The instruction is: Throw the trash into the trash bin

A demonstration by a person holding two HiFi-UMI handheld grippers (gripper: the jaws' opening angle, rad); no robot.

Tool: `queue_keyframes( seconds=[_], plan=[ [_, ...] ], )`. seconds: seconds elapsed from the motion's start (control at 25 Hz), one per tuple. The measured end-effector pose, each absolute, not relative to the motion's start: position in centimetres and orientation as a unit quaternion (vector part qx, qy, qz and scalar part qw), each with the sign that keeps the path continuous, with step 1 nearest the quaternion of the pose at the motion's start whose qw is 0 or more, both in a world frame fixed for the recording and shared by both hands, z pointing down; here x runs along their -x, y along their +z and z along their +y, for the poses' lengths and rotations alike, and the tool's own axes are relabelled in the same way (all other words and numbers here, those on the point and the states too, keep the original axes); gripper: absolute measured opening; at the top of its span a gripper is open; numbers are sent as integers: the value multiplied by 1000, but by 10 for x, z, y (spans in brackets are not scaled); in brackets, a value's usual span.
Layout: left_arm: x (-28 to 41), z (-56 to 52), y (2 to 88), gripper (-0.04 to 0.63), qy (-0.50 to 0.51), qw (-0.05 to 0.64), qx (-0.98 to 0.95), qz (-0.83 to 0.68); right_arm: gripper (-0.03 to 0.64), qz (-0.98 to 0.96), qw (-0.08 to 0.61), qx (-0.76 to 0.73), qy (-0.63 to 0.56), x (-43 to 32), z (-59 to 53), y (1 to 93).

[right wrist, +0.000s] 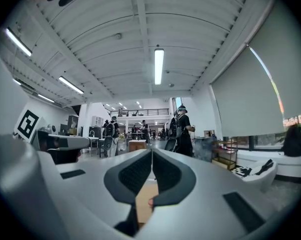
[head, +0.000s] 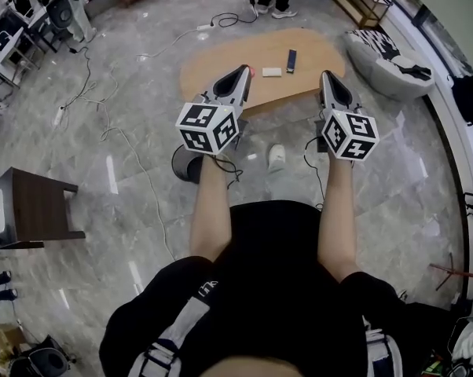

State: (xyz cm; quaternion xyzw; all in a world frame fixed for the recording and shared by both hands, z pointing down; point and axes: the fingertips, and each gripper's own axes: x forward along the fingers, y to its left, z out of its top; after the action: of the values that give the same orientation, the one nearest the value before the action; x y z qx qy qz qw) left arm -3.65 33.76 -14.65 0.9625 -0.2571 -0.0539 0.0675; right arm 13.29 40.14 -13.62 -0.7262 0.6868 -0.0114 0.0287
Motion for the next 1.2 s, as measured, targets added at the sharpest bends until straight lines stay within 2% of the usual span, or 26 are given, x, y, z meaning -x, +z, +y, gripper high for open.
queue_keyframes(
  seconds=[0.4,0.88,1.2],
  plan=[
    [-42,229,-123,8,-59,128,-952,-273,12,698,-15,715,27,-194,282,-133],
    [-144,48,-110,8,-8,162,-923,-349,12,716,-15,698,-34,-319,89,-121],
    [-153,-12,-115,8,1,163,-904,-394,12,727,-7,686,-39,-346,25,-129]
  ],
)
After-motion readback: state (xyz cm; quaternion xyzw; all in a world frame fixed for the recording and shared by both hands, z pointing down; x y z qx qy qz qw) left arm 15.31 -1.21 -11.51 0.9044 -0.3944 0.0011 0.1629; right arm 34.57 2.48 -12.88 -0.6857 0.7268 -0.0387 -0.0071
